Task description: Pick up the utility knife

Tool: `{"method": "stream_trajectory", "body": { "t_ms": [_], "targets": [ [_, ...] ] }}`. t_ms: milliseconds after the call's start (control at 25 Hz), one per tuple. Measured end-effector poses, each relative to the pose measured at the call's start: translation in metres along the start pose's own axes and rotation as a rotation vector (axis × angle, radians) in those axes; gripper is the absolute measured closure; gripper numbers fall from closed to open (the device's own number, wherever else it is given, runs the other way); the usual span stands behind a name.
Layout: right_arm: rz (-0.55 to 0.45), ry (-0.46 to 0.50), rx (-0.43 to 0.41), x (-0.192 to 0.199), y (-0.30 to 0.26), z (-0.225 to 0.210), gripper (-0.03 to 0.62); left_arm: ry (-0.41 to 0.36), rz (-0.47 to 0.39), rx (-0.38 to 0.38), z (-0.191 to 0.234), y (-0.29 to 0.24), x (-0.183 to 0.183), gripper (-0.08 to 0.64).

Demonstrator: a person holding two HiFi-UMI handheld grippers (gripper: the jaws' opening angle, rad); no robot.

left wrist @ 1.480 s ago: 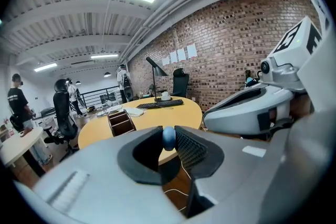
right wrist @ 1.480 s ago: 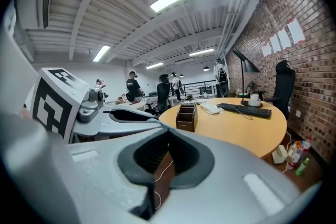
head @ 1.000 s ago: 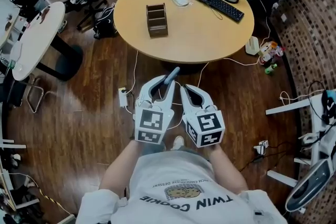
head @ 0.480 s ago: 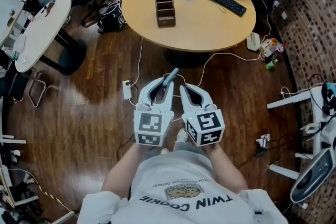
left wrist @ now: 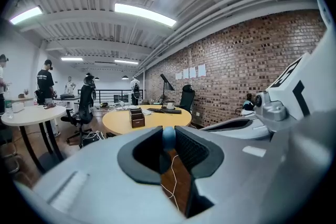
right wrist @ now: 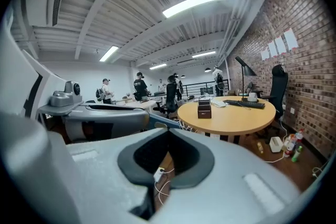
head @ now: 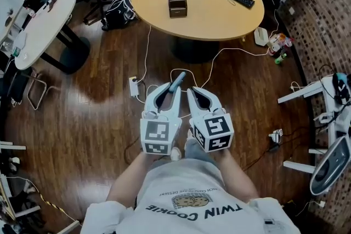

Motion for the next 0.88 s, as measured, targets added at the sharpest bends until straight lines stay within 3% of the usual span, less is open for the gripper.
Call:
{"method": "stream_trajectory", "body": {
  "t_ms": [360, 880],
  "targets": [
    [0.012, -0.002, 0.044, 0.013, 0.036, 0.037, 0.591, 0.016, 0.0, 0.027, -0.007, 0.047, 0.021, 0.483],
    [0.01, 0.023, 0.057, 0.018, 0.044, 0.072, 0.591, 0.024, 0.017, 0.041, 0.003, 0.079, 0.037, 0.483]
  ]
}}
Point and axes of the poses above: the fingertips, and each gripper's own axes: y backward along the fingers, z to its left, x out of its underside, the point moved 10 cm from there along y, backward along the fingers, and after that the axes turned 15 degrees about y, right-handed, at the moved point
